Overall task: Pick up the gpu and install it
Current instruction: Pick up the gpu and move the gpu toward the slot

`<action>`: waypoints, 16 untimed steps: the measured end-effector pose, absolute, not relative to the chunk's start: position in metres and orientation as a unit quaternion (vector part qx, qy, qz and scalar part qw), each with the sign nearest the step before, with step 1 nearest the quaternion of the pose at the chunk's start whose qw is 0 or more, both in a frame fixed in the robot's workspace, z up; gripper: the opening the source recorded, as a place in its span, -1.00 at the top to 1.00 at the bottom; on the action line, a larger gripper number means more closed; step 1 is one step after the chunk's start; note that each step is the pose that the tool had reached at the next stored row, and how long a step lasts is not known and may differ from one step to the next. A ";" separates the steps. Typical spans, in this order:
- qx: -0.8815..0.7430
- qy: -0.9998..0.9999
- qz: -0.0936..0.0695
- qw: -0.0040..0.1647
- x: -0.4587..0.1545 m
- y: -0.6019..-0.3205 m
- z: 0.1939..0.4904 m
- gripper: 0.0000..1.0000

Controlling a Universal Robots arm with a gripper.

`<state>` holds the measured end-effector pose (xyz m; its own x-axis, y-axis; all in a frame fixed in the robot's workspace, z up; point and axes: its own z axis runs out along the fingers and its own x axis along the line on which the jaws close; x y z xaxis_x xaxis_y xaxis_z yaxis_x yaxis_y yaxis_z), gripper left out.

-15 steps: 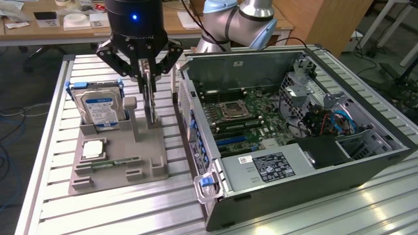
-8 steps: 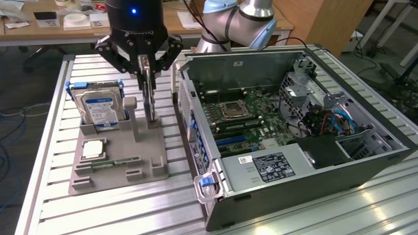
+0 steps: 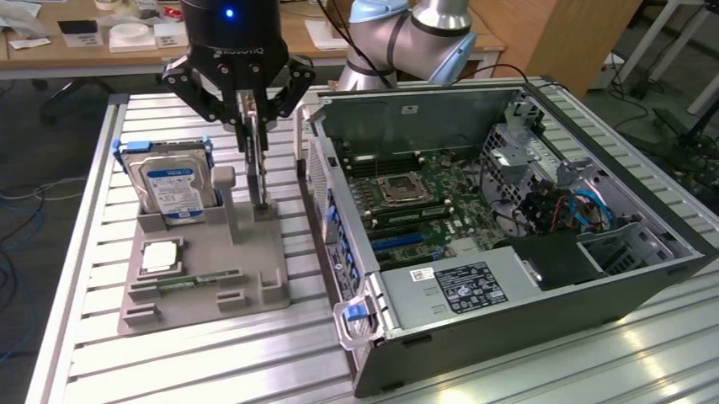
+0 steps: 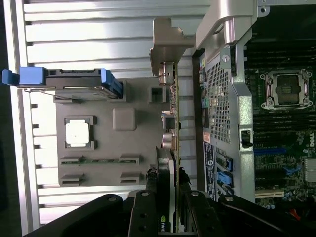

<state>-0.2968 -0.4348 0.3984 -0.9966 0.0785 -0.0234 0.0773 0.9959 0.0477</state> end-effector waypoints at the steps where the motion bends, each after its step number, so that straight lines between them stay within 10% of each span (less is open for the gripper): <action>1: 0.039 0.999 0.023 0.013 -0.297 -0.435 0.398 0.47; 16: 0.039 0.999 0.023 0.013 -0.297 -0.435 0.409 0.47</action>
<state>-0.2968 -0.4348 0.4095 -0.9966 0.0784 -0.0233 0.0773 0.9959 0.0476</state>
